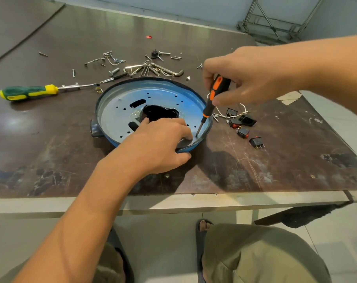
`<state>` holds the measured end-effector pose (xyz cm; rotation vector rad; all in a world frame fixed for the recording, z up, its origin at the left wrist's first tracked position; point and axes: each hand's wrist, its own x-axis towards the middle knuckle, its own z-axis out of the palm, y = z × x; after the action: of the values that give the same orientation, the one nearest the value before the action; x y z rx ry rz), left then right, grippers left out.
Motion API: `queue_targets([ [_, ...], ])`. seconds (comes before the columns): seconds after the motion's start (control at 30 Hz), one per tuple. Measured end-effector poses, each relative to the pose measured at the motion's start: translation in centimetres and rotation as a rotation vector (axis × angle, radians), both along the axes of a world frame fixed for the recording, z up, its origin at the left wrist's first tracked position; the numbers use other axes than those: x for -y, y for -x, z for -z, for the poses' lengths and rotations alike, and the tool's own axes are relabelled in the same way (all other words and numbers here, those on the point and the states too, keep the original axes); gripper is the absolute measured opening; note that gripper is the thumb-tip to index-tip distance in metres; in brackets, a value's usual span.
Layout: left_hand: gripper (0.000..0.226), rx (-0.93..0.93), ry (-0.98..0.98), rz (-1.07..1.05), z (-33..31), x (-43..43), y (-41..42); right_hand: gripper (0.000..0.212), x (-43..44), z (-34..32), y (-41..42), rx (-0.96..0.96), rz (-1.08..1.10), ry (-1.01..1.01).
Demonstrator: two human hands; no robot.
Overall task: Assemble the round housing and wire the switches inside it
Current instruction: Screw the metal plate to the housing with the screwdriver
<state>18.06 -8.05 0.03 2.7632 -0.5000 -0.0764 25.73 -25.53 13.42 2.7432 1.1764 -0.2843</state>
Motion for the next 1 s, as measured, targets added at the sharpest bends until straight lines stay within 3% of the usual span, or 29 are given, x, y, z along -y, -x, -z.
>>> queue_targets([
  [0.07, 0.042, -0.001, 0.003, 0.002, 0.0, 0.0, 0.0, 0.027, 0.0, 0.4, 0.0, 0.103, -0.032, -0.043],
  [0.23, 0.044, -0.002, -0.014, 0.004, -0.1, 0.1, 0.0, 0.05, -0.9, 0.9, -0.2, 0.286, 0.026, 0.018],
  [0.37, 0.044, -0.006, -0.008, 0.003, -0.1, 0.1, 0.0, 0.041, -1.1, 0.0, -0.2, 0.039, 0.018, 0.068],
  [0.43, 0.044, -0.004, -0.005, 0.004, -0.1, 0.1, 0.0, 0.033, -1.1, 0.2, -0.1, 0.113, -0.019, 0.042],
  [0.57, 0.043, -0.003, 0.0, -0.001, 0.0, 0.0, 0.0, 0.049, -1.2, 1.0, -0.3, 0.333, 0.012, 0.071],
  [0.6, 0.043, -0.005, -0.002, -0.002, 0.0, 0.1, 0.0, 0.048, -1.3, 1.0, -0.3, 0.324, 0.017, 0.089],
  [0.73, 0.044, -0.012, -0.015, 0.003, 0.1, 0.0, -0.1, 0.027, -1.5, 0.3, -0.2, -0.018, 0.078, 0.051],
  [0.8, 0.044, -0.005, -0.013, 0.002, 0.1, 0.0, -0.2, 0.021, -1.3, 0.4, -0.3, 0.054, 0.024, 0.032],
  [0.93, 0.043, 0.004, -0.009, -0.002, 0.1, 0.0, -0.1, 0.057, -0.7, 0.9, -0.4, 0.328, 0.028, 0.053],
  [1.0, 0.042, 0.002, -0.009, -0.003, 0.1, 0.0, -0.1, 0.058, -0.2, 0.9, -0.5, 0.27, 0.042, 0.044],
])
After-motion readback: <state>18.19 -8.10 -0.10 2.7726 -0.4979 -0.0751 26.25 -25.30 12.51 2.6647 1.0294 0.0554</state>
